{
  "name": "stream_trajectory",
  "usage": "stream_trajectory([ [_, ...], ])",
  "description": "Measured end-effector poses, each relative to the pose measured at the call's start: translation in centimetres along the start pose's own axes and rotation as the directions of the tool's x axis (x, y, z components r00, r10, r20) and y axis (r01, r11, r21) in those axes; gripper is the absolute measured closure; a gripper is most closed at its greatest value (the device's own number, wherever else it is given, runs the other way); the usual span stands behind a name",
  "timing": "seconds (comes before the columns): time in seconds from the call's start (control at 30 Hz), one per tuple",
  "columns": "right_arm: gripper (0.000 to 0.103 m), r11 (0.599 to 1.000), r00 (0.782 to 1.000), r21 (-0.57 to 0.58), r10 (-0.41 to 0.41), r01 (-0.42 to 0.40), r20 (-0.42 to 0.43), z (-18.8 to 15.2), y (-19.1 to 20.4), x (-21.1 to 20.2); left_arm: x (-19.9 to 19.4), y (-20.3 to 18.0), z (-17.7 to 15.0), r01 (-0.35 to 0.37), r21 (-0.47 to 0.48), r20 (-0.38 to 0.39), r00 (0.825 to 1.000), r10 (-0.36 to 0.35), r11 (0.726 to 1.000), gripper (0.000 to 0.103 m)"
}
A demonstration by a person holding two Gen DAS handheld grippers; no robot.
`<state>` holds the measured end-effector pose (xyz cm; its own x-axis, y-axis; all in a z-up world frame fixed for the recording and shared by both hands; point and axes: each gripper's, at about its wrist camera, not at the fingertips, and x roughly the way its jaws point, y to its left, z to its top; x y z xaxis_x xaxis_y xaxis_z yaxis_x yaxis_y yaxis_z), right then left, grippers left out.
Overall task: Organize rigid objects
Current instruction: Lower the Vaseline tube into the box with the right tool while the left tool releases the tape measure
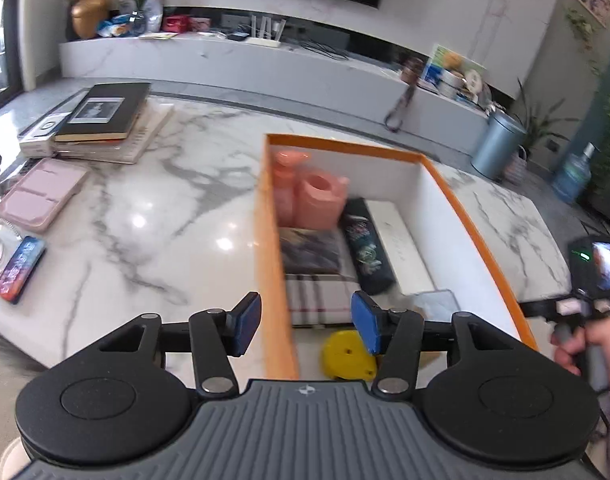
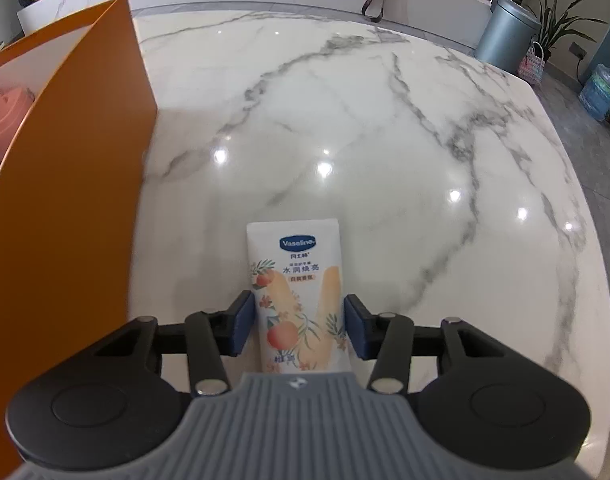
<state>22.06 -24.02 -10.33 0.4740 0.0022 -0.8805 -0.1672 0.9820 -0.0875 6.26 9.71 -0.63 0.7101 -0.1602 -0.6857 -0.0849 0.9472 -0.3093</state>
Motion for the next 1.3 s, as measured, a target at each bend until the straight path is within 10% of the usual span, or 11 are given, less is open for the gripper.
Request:
stream_trajectory([
  [0.23, 0.055, 0.993, 0.985, 0.069, 0.084, -0.095, 0.15, -1.7, -0.6, -6.6, 2.6, 1.2, -0.6, 0.032, -0.053, -0.053, 0.998, -0.035, 0.998, 0.063],
  [0.43, 0.055, 0.978, 0.934, 0.089, 0.15, -0.188, 0.324, -2.4, 0.4, -13.0, 3.4, 1.2, -1.1, 0.043, -0.038, -0.034, 0.998, -0.044, 0.998, 0.088],
  [0.6, 0.055, 0.963, 0.884, 0.025, 0.235, -0.268, 0.404, -1.7, 2.7, -17.2, 3.2, 1.4, -1.5, 0.064, -0.057, -0.018, 0.998, -0.066, 0.996, 0.088],
  [0.9, 0.055, 0.947, 0.916, -0.115, 0.319, -0.299, 0.245, -2.2, 8.9, -14.2, 3.0, 1.6, -1.9, 0.083, -0.063, 0.007, 0.997, -0.083, 0.995, 0.087],
  [1.3, 0.055, 0.868, 0.869, -0.047, 0.495, -0.494, 0.012, -1.1, 15.8, -8.7, 3.2, 2.6, -2.0, 0.123, -0.096, 0.023, 0.992, -0.121, 0.988, 0.086],
])
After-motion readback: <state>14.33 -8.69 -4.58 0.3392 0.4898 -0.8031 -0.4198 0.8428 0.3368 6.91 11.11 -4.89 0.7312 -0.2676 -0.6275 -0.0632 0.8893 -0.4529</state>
